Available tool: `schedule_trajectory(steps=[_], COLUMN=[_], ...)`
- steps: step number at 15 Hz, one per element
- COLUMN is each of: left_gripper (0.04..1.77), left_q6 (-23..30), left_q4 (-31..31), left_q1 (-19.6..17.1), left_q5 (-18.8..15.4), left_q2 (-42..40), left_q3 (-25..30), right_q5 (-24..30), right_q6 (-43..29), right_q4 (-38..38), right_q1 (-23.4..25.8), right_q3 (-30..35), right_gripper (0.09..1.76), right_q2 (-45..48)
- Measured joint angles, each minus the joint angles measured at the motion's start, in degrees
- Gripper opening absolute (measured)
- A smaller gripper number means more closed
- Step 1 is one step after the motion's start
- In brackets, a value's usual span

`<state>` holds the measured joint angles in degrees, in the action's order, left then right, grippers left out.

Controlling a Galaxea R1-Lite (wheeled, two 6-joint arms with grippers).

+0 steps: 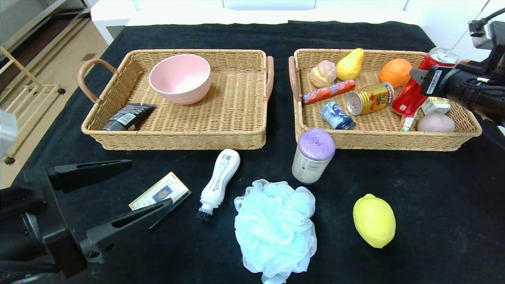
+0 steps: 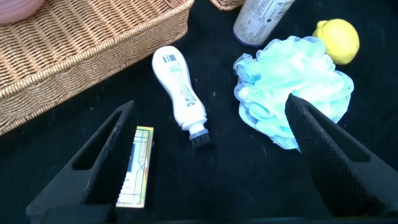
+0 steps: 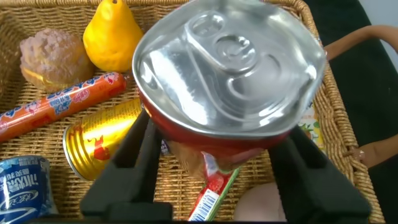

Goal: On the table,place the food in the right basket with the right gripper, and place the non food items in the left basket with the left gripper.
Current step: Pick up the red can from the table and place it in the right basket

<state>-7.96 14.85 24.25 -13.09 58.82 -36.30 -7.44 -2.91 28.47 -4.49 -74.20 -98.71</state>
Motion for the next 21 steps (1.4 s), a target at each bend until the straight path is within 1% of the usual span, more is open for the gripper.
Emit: schedule_trajectory(steps=[2,6,8,11,13,14,16,17,18,21], left_gripper=[1.72,1.72,1.72,1.72,1.72,1.72,1.72,1.72,1.72,1.72], left_q6=[0.0,0.0,0.0,-0.46,-0.66,-0.72,-0.77,-0.79,-0.77,-0.77], left_q4=[0.0,-0.02,-0.02,-0.02,0.0,-0.02,-0.02,-0.02,-0.05,-0.11], left_q1=[0.0,0.0,0.0,-0.02,-0.02,0.0,0.0,0.0,0.0,0.0], left_q5=[0.0,-0.02,-0.02,-0.02,-0.02,-0.02,-0.02,0.01,0.01,0.04], left_q2=[0.02,0.05,0.02,0.0,-0.06,-0.11,-0.15,-0.15,-0.15,-0.13], left_q3=[0.01,0.01,0.01,0.01,0.06,0.09,0.09,0.11,0.11,0.11], right_q5=[0.02,-0.06,-0.16,-0.05,-0.33,-0.68,-2.95,-4.68,-5.6,-5.86], right_q6=[-0.02,0.17,0.41,0.74,0.85,0.85,0.63,0.11,-1.11,-9.31], right_q4=[-0.05,-0.83,-1.6,-5.84,-11.8,-16.64,-26.78,-29.4,-30.66,-37.14], right_q1=[0.0,-0.57,-1.16,-2.68,-5.33,-7.3,-11.39,-12.92,-13.76,-16.7], right_q3=[0.04,1.49,3.86,8.56,11.58,12.65,13.7,14.04,14.4,14.2], right_gripper=[1.29,1.45,1.51,1.57,1.6,1.62,1.64,1.65,1.65,1.67], right_q2=[0.04,1.6,4.06,10.68,16.16,18.88,23.55,25.33,26.44,27.68])
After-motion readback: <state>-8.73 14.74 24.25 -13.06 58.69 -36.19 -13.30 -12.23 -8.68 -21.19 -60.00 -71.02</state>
